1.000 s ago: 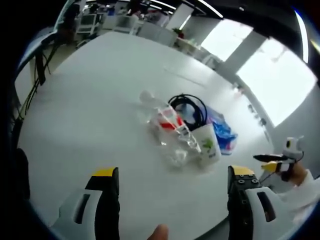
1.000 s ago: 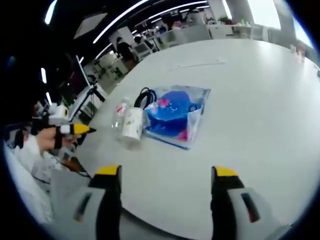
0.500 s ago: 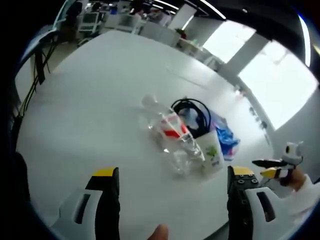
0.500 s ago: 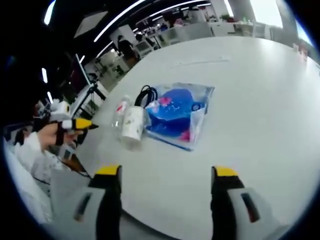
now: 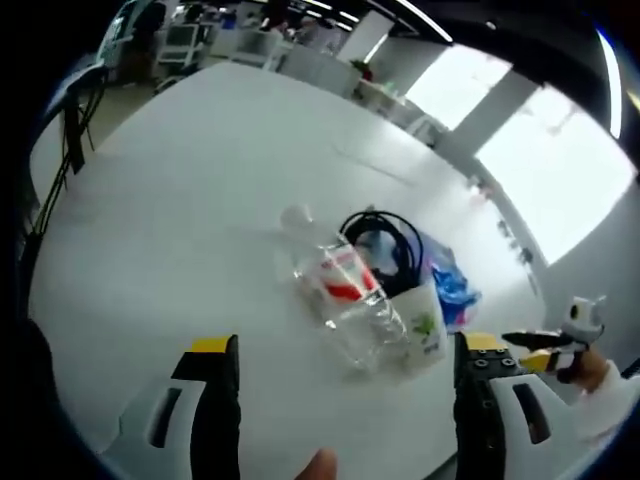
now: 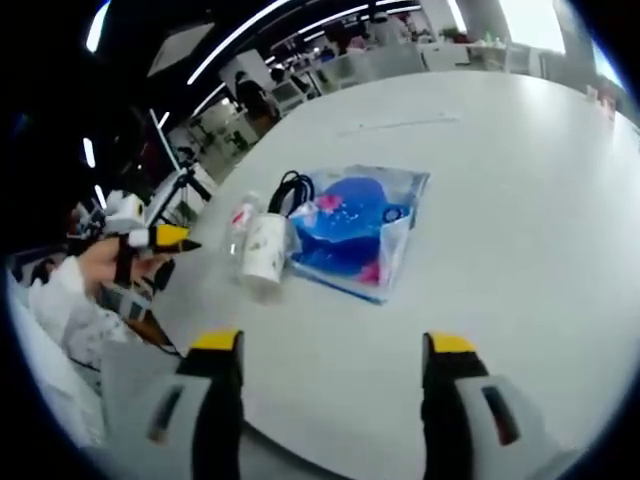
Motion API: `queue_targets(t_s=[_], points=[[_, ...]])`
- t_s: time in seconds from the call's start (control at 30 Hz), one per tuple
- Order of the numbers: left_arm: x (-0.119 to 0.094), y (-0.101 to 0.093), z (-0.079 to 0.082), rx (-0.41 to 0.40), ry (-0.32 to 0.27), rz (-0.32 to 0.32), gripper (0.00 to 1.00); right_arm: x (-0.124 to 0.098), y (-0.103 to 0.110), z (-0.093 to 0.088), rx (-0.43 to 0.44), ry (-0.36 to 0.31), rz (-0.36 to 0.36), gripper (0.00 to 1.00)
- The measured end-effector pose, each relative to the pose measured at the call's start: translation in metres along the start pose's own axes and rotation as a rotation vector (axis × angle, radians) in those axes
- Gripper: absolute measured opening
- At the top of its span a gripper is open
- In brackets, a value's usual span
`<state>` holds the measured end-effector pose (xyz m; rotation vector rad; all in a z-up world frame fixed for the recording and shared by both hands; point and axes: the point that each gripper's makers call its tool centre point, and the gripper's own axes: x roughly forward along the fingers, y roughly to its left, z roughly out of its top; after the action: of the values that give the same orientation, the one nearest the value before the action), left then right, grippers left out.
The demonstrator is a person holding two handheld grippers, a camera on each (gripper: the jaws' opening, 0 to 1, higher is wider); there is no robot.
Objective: Arrange the tabletop items into an orderly group along one side of the table until the central work area is clear of visible clutter.
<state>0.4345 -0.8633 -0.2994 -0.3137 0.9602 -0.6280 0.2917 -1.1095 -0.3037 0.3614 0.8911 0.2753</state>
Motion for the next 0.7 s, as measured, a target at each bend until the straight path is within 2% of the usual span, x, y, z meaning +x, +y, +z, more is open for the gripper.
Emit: queue_targets(t_s=[0.37,0.7], points=[[0.016,0.001,0.023,-0.075,-0.023,-0.021,0.83,0.001,0.001,-0.006,0.020,0.009,-0.002,0.71],[0.028,0.005,0.033,-0.140,-0.035,-0.030,0.81,0.006,0.002,-0.009,0.027,0.018,0.001,0.71]])
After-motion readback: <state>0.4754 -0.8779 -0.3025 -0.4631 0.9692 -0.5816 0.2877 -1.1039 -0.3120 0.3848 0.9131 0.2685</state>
